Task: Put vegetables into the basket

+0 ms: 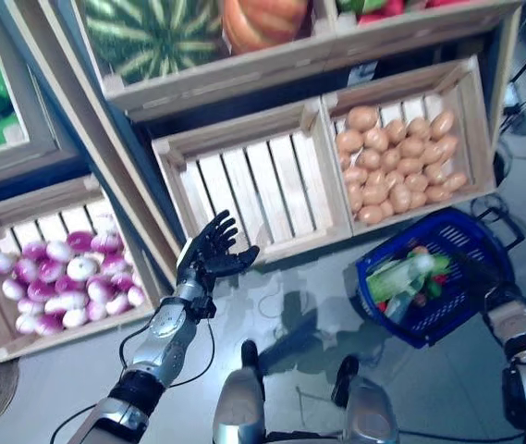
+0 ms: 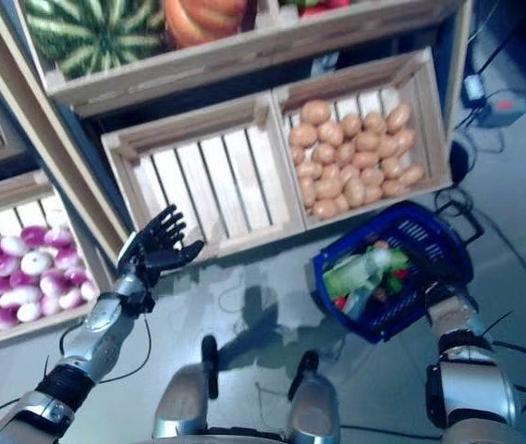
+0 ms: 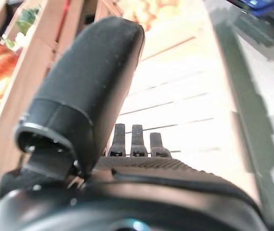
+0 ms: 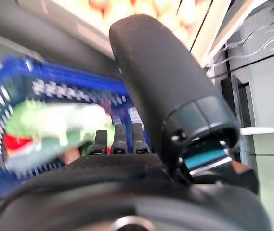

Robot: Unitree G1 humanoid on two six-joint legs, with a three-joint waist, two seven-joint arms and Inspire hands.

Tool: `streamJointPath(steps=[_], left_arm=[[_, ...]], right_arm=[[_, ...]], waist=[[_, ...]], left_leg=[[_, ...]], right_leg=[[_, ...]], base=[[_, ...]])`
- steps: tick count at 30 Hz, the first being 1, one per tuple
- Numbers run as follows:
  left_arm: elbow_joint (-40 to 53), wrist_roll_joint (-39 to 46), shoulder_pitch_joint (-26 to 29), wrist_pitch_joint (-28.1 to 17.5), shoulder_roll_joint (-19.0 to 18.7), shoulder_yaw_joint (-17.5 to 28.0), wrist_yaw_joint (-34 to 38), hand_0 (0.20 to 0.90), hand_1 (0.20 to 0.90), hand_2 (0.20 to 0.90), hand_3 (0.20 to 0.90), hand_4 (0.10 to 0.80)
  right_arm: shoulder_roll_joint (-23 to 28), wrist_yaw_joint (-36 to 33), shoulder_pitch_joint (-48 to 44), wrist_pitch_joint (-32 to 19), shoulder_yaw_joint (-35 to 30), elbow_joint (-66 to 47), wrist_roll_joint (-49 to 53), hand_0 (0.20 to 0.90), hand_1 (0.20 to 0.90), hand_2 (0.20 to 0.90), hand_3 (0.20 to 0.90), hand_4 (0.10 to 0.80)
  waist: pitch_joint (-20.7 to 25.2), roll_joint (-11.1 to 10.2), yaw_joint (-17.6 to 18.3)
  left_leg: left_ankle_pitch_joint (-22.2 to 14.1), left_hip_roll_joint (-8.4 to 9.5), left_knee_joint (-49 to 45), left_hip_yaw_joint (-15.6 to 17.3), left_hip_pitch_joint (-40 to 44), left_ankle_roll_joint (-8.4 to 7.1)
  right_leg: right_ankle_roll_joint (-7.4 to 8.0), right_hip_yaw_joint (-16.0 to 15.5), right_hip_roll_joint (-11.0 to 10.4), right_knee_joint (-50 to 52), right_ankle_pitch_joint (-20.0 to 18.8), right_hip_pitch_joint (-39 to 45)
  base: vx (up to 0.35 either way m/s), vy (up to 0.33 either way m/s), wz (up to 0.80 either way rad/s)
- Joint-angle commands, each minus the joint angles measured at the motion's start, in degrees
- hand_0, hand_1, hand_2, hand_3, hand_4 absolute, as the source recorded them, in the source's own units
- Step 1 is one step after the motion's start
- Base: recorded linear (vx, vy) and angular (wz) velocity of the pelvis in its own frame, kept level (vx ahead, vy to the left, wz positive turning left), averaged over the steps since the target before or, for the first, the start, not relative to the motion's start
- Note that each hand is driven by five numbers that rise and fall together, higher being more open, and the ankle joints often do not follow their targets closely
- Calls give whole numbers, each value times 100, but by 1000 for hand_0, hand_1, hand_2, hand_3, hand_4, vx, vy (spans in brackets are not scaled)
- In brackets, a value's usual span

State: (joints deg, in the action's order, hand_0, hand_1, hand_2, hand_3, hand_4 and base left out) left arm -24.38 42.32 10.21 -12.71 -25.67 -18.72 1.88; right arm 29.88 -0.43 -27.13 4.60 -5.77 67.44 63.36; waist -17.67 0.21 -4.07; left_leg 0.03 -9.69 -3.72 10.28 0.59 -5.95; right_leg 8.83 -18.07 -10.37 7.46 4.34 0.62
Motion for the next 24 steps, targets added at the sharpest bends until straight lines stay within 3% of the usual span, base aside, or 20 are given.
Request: streamJointPath(steps=[1, 3, 10, 15, 24], left_arm=[[147, -418, -21, -294, 153, 101, -137, 900, 900, 900, 900, 800], [-161, -566, -274, -338, 378, 100, -134, 900, 900, 900, 900, 800], [-1154, -1175, -788, -588, 913, 227, 44, 900, 900, 900, 900, 800], [-2317, -1520, -927, -629, 1238, 496, 67, 900, 900, 900, 900, 800], [-3059, -1956, -938, -801, 1512, 322, 233, 900, 900, 900, 900, 800]], right_arm=[[-344, 449, 127, -597, 369, -342, -159, 900, 900, 900, 900, 800], [-863, 452, 556, -938, 594, -768, -387, 900, 900, 900, 900, 800], [-1949, 294, 1711, -1190, 1361, -2180, -471, 900, 900, 900, 900, 800], [-2410, 268, 2411, -781, 1835, -2718, -460, 900, 900, 900, 900, 800], [-2750, 654, 2780, -337, 2498, -2642, -480, 900, 900, 900, 900, 800]], waist=[[741, -95, -61], [909, -71, -6], [1179, -50, 246], [1242, -69, 486], [1202, -47, 556]], left_leg=[[21, 214, 265, 59, 65, 146], [130, 240, 685, 106, 358, 148], [91, 335, 872, 156, 517, 155], [40, 392, 872, 324, 679, 223], [28, 461, 872, 303, 723, 245]], right_leg=[[-224, 40, -40, -616, -654, 162], [-178, 69, 0, -950, -811, 368], [-150, 262, 92, -1246, -928, 459], [-124, 350, 63, -1246, -912, 557], [-131, 371, 39, -1246, -848, 642]], base=[[187, 43, -6], [125, 46, -8], [39, 43, -7], [19, 37, -10], [-2, 31, -7]])
